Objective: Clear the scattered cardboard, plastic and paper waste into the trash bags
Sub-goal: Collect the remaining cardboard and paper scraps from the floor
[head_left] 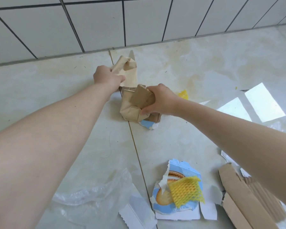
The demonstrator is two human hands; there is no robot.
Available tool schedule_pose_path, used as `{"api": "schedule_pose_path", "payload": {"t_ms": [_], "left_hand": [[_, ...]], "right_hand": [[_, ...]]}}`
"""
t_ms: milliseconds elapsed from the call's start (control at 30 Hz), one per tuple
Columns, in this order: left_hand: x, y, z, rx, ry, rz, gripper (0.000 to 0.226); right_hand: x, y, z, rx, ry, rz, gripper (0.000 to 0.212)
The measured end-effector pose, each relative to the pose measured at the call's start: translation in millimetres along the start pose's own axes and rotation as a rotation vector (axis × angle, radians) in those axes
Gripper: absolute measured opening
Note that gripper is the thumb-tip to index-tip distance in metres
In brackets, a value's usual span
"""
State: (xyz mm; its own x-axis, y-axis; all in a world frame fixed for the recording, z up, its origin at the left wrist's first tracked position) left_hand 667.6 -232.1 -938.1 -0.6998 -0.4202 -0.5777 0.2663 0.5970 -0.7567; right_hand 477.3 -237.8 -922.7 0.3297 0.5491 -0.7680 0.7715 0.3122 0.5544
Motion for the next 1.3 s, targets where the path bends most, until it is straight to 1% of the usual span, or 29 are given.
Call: {"api": "schedule_pose_path", "payload": {"t_ms": [100, 167, 200, 267, 367, 500, 667, 767, 867, 1033, 1100, 1133, 1167, 1233, 1267, 1300], "left_hand": [[-22, 15, -2, -0.055, -0.05, -0.121, 0.036], [-36, 26, -4, -0.079, -0.072, -0.185, 0.035], [-44, 31, -6, -0.09, -0.085, -0.211, 0.034], [-57, 40, -13, -0.108, -0.089, -0.247, 0.03], [-71, 46, -30, -0.098, -0.054, -0.273, 0.026], [-79, 53, -57, -0.095, -0.003, -0.303, 0.027], [-83, 53, -94, -0.081, 0.055, -0.3, 0.025], [-85, 54, -122, -0.072, 0.094, -0.3, 0.025], [-91, 57, -152, -0.069, 0.118, -0.313, 0.027], [-106, 74, -205, -0.11, 0.143, -0.349, 0.053], [-108, 80, -233, -0.062, 0.166, -0.251, 0.064], [-107, 82, -249, -0.016, 0.185, -0.173, 0.064], [-105, 83, -267, 0.036, 0.214, -0.104, 0.055], [-91, 96, -305, 0.08, 0.335, -0.014, 0.023], [-83, 108, -323, 0.066, 0.407, -0.002, 0.016], [-74, 121, -339, 0.033, 0.467, -0.003, 0.016]], "right_hand": [[-9, -3, -6, 0.067, -0.04, 0.168, 0.028], [-14, -9, -13, 0.123, -0.074, 0.304, 0.026], [-16, -12, -16, 0.146, -0.087, 0.357, 0.025], [-19, -17, -23, 0.192, -0.099, 0.433, 0.032], [-21, -22, -34, 0.246, -0.11, 0.508, 0.036], [-19, -13, -55, 0.216, -0.093, 0.442, 0.026], [-6, 6, -87, 0.174, -0.059, 0.405, 0.027], [-5, 19, -107, 0.144, -0.067, 0.339, 0.026], [-8, 33, -129, 0.103, -0.094, 0.32, 0.032], [-7, 30, -172, 0.092, -0.109, 0.327, 0.048], [-1, 21, -193, 0.123, -0.101, 0.295, 0.047], [2, 15, -205, 0.149, -0.093, 0.275, 0.042], [6, 9, -217, 0.18, -0.086, 0.264, 0.036], [12, -3, -238, 0.234, -0.081, 0.261, 0.026], [14, -7, -248, 0.244, -0.081, 0.253, 0.025], [14, -12, -256, 0.251, -0.083, 0.239, 0.025]]}}
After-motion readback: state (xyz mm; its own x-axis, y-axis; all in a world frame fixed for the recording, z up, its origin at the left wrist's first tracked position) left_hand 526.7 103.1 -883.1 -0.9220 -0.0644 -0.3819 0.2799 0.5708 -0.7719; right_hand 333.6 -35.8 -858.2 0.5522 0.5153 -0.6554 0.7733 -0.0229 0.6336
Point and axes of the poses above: each hand's wrist, its own z-axis towards the middle knuckle, its own x-axis out of the palm, y = z × x, the point moved 9 cm from there along z, towards the middle knuckle, and after that the axes turned 3 degrees about -y, right-handed, at the moved point
